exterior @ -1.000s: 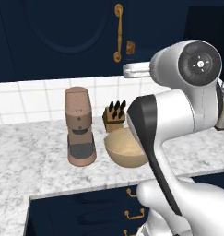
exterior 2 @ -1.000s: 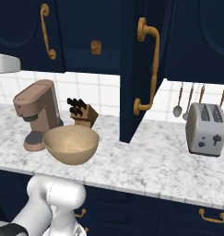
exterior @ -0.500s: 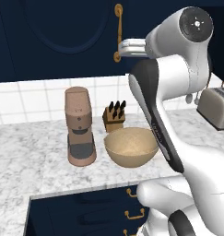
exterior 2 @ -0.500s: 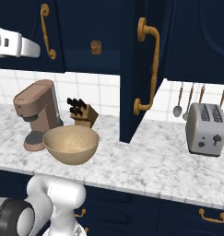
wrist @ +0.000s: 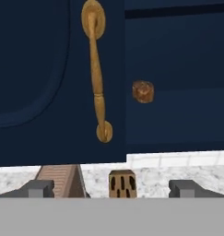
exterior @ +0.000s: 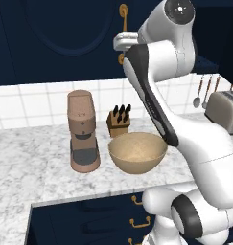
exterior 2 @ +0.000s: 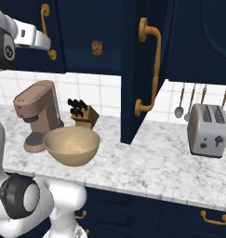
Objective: Open the cabinet, pick up the bread from the cabinet and place it in the basket. Then move the basket to the dining counter.
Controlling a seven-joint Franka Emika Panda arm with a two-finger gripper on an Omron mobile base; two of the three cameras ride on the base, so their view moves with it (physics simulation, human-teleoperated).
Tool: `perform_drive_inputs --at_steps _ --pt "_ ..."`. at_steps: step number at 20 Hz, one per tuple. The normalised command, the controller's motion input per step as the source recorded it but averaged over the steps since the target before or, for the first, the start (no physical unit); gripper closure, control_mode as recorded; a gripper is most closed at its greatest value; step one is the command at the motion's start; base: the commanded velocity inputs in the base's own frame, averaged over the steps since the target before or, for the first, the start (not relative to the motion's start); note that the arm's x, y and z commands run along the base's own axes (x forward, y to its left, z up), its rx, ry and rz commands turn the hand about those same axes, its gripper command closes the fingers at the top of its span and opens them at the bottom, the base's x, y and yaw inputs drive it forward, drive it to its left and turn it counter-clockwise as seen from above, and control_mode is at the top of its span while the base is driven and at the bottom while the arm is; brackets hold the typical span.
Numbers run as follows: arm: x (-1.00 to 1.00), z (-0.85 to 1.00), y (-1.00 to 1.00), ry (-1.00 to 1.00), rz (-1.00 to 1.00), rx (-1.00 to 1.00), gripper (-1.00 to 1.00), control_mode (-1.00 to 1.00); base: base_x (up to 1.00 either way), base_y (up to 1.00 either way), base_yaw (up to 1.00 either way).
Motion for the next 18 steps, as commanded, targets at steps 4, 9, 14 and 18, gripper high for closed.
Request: perform_drive_inputs --at_steps 4,9,14,18 --pt "0.64 0.00 0.05 -0.05 0.00 0.00 -1.00 -1.00 0.00 0.00 0.00" --pt "0.70 -0.02 0.00 -0.01 0.00 0.00 -1.00 -1.00 0.00 0.00 0.00" --pt "0.53 -0.02 0.19 0.00 -0.01 0.00 -1.00 -1.00 0.00 0.00 0.00" --pt "0.50 0.00 0.24 0.00 -0.04 0.00 -1.00 -1.00 0.00 0.00 0.00"
